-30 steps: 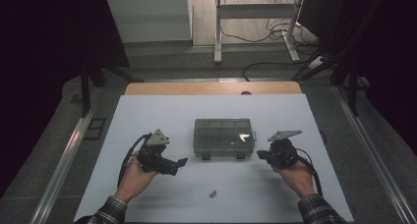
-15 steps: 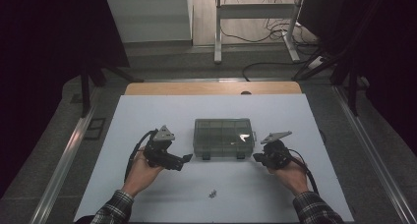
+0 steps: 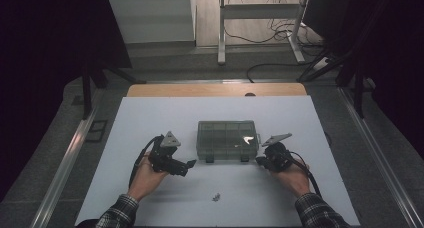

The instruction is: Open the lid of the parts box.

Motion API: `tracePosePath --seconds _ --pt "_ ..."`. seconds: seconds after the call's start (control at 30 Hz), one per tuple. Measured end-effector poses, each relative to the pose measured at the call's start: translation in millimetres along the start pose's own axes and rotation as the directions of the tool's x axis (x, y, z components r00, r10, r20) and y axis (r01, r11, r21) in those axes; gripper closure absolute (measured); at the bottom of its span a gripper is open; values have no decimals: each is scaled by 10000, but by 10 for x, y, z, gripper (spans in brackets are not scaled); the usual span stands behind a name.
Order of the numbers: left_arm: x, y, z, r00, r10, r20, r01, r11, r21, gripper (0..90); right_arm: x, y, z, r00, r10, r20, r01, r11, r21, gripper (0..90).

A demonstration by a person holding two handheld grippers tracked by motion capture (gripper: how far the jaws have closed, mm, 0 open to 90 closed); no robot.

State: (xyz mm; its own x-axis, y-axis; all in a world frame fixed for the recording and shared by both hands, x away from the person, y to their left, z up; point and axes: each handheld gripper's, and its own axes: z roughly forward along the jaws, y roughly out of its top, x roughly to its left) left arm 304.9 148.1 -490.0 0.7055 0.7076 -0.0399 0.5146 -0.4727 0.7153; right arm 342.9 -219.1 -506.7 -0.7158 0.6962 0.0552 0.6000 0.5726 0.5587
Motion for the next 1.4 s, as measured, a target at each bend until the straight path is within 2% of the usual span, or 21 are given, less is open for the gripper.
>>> tracePosePath --seconds 0.27,0.57,0.9,1.4 --pt "0 -15 30 10000 -47 68 47 10000 38 0 -1 7 2 10000 -59 -11 59 9999 -86 887" --pt "7 -21 32 10000 -77 57 77 10000 14 0 -21 9 -38 9998 177 0 -177 9995 -270 887" --pt "3 -25 43 10000 -65 42 65 9999 95 0 -40 12 -76 9997 234 102 -228 9985 -507 887" --pt "12 -25 44 9996 -246 128 244 9996 161 0 -37 9 -111 9998 183 122 -176 9984 -537 887"
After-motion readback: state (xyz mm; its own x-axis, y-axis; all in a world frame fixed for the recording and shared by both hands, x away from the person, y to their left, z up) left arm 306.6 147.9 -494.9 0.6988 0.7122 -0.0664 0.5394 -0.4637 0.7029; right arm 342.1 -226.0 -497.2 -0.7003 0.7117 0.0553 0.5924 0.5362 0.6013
